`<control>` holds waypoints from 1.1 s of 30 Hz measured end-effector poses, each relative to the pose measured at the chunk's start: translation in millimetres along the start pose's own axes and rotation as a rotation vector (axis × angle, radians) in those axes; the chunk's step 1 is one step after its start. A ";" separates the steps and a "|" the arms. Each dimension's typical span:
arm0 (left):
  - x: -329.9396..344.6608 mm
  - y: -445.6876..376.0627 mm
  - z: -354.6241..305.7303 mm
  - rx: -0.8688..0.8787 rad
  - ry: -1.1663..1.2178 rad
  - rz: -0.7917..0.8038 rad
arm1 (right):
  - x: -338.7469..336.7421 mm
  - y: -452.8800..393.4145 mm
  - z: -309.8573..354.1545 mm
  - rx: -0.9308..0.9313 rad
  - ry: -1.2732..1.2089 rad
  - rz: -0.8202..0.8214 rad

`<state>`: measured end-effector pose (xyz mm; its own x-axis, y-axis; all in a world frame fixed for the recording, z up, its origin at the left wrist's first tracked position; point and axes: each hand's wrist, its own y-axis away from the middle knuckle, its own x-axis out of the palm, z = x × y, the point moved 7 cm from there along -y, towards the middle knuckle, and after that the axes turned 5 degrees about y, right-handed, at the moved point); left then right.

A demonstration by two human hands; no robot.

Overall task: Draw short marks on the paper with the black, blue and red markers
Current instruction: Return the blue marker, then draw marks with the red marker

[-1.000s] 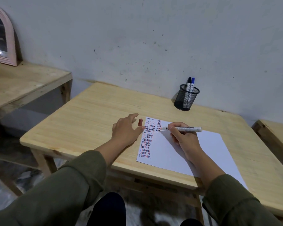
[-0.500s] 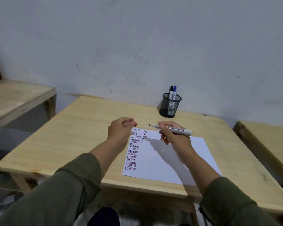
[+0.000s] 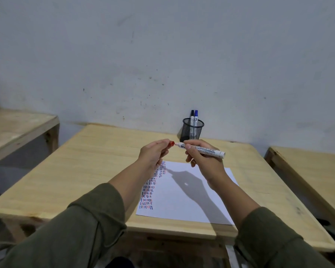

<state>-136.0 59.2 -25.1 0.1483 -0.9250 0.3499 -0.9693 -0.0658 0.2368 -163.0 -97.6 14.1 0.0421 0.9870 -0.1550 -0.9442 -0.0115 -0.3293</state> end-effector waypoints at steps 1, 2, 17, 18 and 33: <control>2.6 1.3 -0.1 0.000 -0.004 0.013 | -0.9 0.2 1.5 -0.002 0.000 -0.001; 4.8 2.8 -0.4 -0.002 -0.010 0.023 | -1.7 0.6 2.9 -0.003 0.002 0.000; 27.8 16.4 3.5 -0.069 0.225 0.056 | 0.3 8.1 9.6 0.042 -0.138 -0.037; 28.7 16.4 5.7 -0.066 0.261 0.052 | 0.8 8.6 8.1 0.055 -0.157 -0.049; 47.4 -22.0 -32.8 0.046 0.074 0.097 | -21.0 -9.8 23.5 0.221 -0.227 0.299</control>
<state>-101.2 29.0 16.0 0.0654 -0.8979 0.4353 -0.9875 0.0044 0.1575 -162.3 -114.4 42.4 -0.2933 0.9560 0.0033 -0.9522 -0.2918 -0.0902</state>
